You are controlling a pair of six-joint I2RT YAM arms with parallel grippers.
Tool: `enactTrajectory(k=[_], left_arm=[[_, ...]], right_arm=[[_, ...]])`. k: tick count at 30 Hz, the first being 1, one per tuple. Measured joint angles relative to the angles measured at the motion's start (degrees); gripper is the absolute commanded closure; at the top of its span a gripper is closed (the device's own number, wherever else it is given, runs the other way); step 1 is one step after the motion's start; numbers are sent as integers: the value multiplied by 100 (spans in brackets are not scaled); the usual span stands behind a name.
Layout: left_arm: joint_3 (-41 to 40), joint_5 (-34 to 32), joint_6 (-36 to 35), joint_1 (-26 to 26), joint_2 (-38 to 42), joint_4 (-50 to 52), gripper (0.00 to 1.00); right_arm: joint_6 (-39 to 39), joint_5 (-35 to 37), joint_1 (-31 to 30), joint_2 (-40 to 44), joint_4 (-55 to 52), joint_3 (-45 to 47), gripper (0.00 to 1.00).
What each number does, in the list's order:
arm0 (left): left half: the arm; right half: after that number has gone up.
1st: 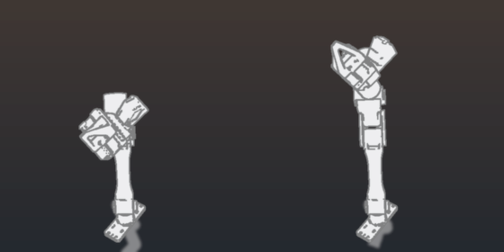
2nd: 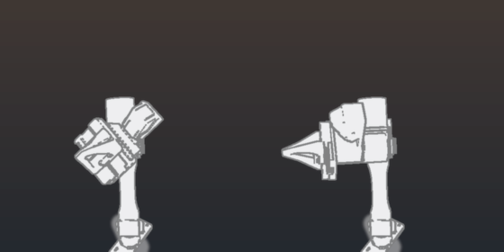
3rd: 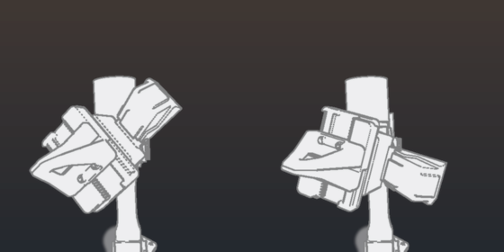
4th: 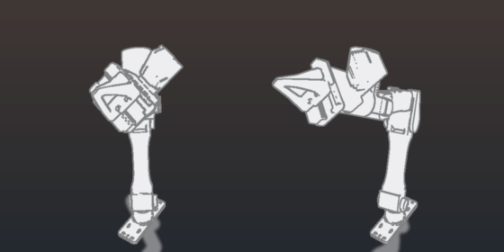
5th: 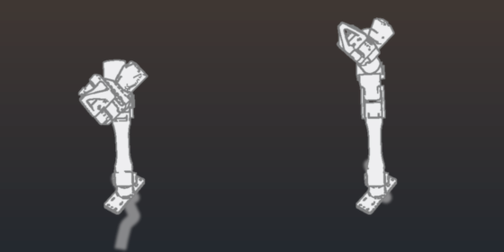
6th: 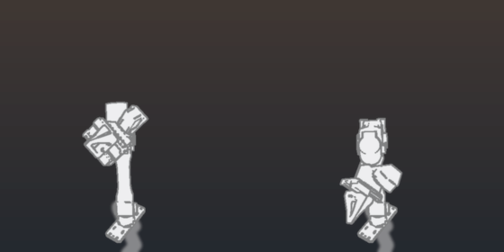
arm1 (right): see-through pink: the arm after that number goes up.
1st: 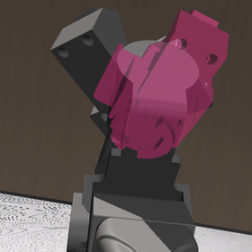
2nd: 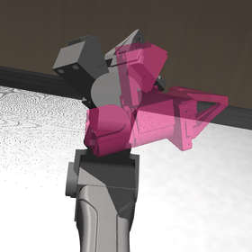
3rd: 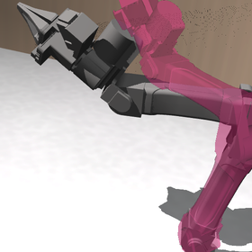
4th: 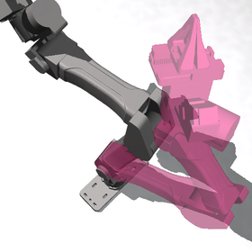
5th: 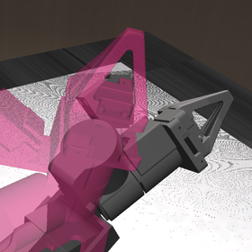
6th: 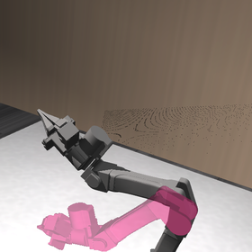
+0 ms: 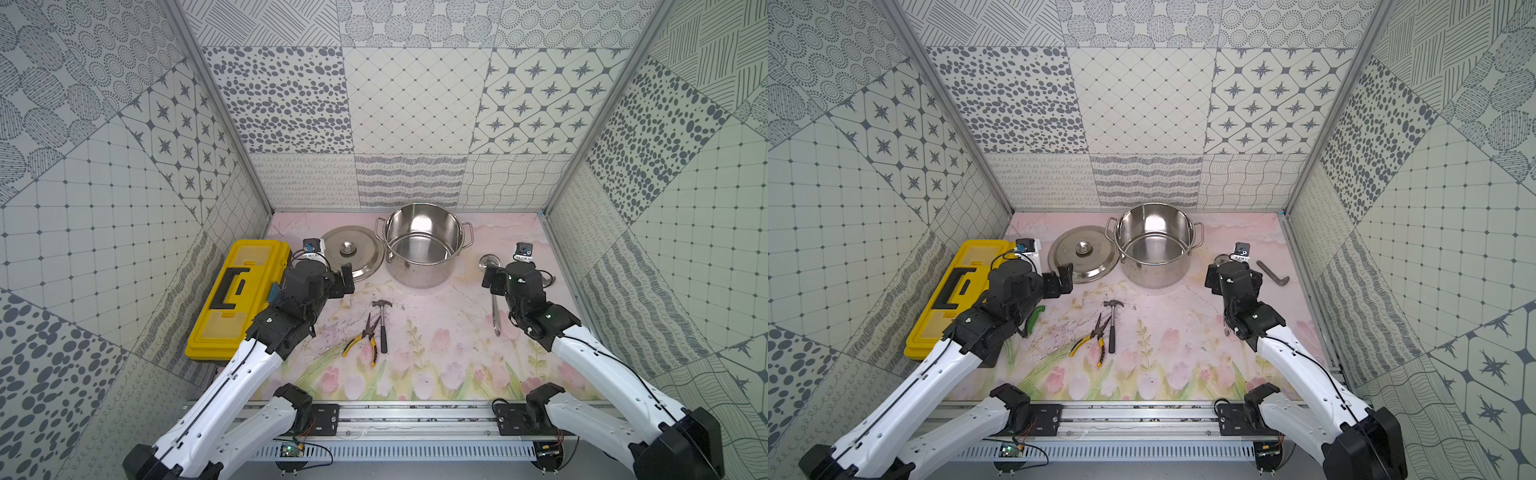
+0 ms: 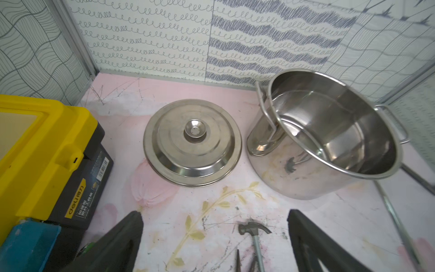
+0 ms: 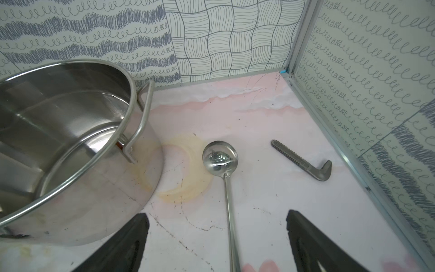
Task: Stir the soup with a spoon
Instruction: Reset both arms
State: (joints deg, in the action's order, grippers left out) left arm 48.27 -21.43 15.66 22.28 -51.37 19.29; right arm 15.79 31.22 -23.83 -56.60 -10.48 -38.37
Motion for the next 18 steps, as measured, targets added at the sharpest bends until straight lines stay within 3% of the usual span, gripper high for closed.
enactTrajectory(k=[7, 11, 18], left_arm=[[-1349, 11, -627, -935, -960, -1528, 0], [-1781, 76, -793, -1388, -1805, -2509, 0], [-2262, 367, -973, -1611, -3067, -4260, 0]], right_arm=[[-960, -133, 844, -404, 2076, 1685, 3], [-1182, -372, 1333, -1119, 3101, 1921, 4], [-1388, -1115, 1764, -2308, 4207, 1624, 4]])
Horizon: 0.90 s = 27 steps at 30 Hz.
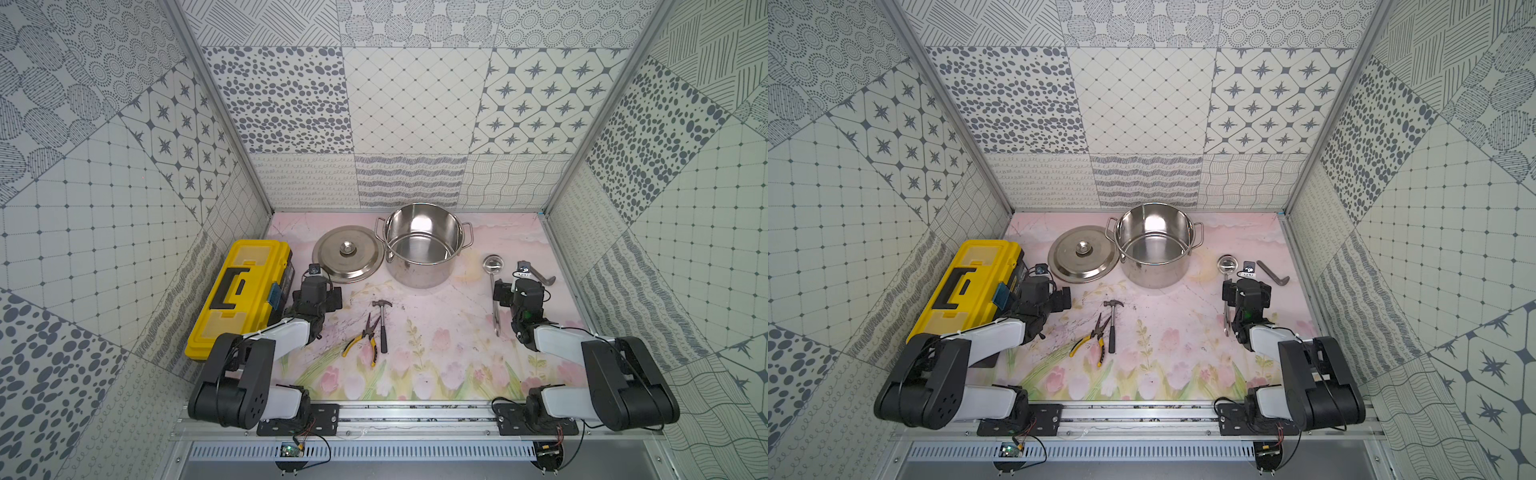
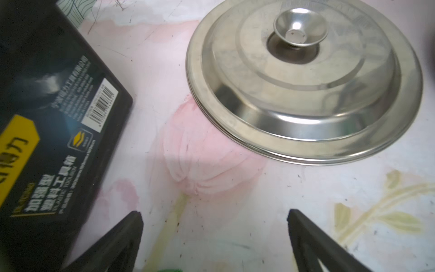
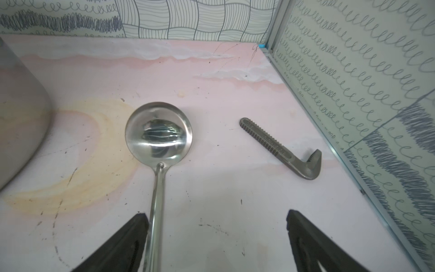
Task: Stir the soup with a spoon
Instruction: Reset both arms
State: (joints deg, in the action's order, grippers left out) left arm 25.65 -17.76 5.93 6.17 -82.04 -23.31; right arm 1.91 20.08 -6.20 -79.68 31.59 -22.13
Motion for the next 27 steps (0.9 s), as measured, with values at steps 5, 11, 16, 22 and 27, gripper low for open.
enactTrajectory(k=[5, 11, 16, 22, 27], left_arm=[[-216, 203, -52, -70, -533, -1010, 1], [-282, 439, -92, -164, -754, -1685, 1], [-278, 645, -103, -251, -776, -1987, 1], [-278, 756, -103, -260, -782, -2146, 1], [-278, 826, -103, -260, -782, -2247, 1]], right_arm=[[-44, -619, 81, -734, 1086, -72, 3], [-85, -1086, 131, -933, 1362, -61, 3], [-83, -1296, 238, -933, 1394, -61, 3], [-83, -1390, 269, -933, 1399, -61, 3], [-83, -1416, 269, -933, 1410, -61, 3]])
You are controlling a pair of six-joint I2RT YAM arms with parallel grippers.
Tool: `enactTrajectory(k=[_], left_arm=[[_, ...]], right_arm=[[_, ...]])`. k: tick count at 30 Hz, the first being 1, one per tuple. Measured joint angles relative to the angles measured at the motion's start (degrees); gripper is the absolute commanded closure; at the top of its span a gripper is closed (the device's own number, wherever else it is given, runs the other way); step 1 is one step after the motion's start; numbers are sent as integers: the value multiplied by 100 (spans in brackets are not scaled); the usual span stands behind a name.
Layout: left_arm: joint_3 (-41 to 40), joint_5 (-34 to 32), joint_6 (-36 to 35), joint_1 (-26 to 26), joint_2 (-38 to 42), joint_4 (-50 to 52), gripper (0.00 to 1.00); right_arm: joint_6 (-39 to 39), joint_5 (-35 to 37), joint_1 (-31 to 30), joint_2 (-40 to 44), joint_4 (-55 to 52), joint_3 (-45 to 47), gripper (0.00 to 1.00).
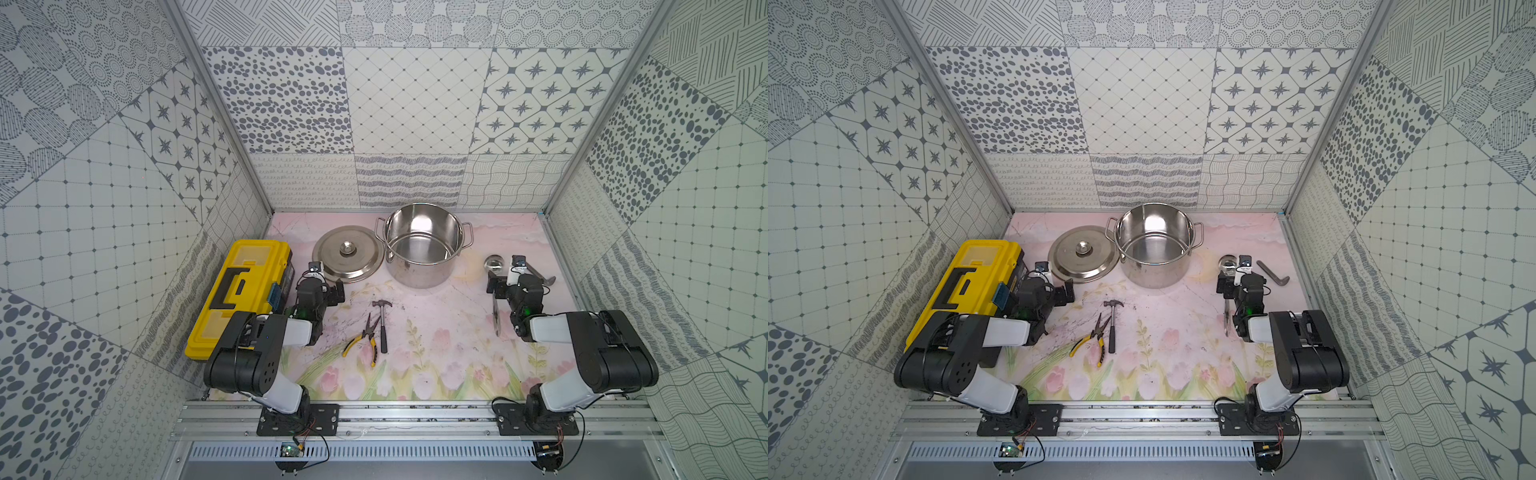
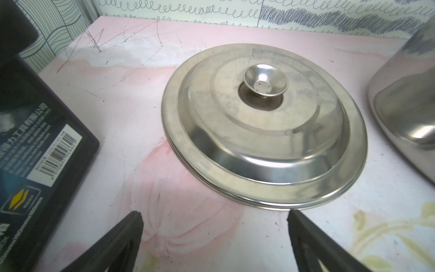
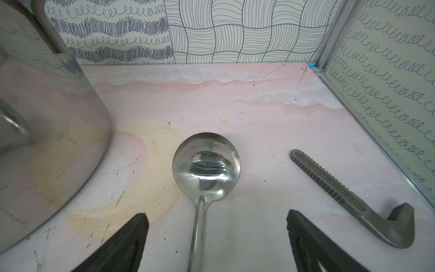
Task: Stir the soup with a spoon
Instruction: Reset both arms
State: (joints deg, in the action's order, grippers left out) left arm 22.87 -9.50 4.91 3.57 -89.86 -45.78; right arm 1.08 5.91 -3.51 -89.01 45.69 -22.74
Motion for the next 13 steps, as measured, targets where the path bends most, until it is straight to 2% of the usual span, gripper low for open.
enactTrajectory(k=[13], left_arm=[[0, 52, 0, 0, 0, -20, 1]], right_arm=[[2, -57, 20, 0, 0, 0, 3]])
